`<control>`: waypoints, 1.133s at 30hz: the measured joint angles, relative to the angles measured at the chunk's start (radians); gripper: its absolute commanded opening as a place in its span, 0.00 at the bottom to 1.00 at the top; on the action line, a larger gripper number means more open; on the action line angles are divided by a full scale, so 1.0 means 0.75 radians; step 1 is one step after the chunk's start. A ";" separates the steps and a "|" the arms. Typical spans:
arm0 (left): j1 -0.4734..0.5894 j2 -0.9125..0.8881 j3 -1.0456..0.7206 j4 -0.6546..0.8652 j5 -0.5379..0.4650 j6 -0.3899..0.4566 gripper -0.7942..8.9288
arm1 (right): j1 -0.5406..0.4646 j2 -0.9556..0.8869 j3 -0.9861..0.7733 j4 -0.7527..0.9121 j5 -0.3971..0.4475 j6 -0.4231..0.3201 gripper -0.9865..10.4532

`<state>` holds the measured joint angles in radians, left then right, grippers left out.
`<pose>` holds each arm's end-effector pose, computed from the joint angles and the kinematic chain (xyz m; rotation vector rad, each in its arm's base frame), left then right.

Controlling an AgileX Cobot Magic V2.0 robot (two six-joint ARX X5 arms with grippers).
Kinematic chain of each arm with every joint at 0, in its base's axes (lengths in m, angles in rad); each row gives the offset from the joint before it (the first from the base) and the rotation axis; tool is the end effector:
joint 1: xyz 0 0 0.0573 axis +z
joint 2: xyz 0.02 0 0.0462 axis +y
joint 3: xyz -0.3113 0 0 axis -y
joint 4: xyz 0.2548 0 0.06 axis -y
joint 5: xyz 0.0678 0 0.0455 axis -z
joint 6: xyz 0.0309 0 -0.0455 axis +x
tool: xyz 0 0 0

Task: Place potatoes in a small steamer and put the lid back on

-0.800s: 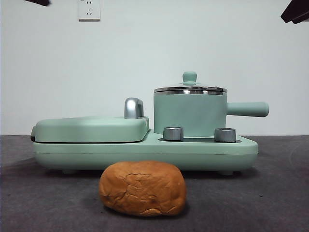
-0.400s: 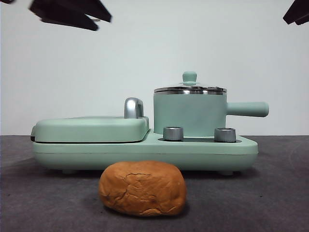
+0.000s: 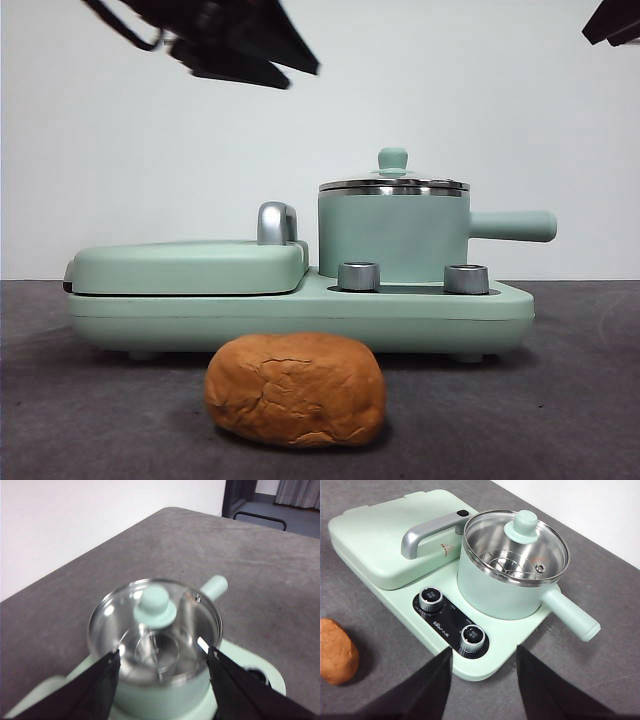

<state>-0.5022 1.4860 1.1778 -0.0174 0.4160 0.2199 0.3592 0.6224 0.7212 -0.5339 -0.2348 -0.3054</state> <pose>0.2970 -0.1773 0.3628 0.2169 0.2356 -0.9433 0.0943 0.0431 0.3286 -0.3190 0.3481 0.6476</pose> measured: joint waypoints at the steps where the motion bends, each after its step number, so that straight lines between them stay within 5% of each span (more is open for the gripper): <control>1: -0.009 0.033 0.031 0.004 -0.001 0.000 0.37 | 0.000 0.000 0.001 0.000 0.000 0.000 0.26; 11: -0.079 0.345 0.313 0.031 -0.003 -0.001 0.37 | 0.000 0.000 0.000 0.020 0.000 0.000 0.26; 34: -0.101 0.596 0.348 0.300 -0.027 -0.105 0.37 | 0.000 0.000 0.001 0.020 0.000 0.000 0.26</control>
<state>-0.5781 1.9327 1.4391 0.2073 0.3958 0.1413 0.3592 0.6224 0.7216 -0.5186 -0.2348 -0.3054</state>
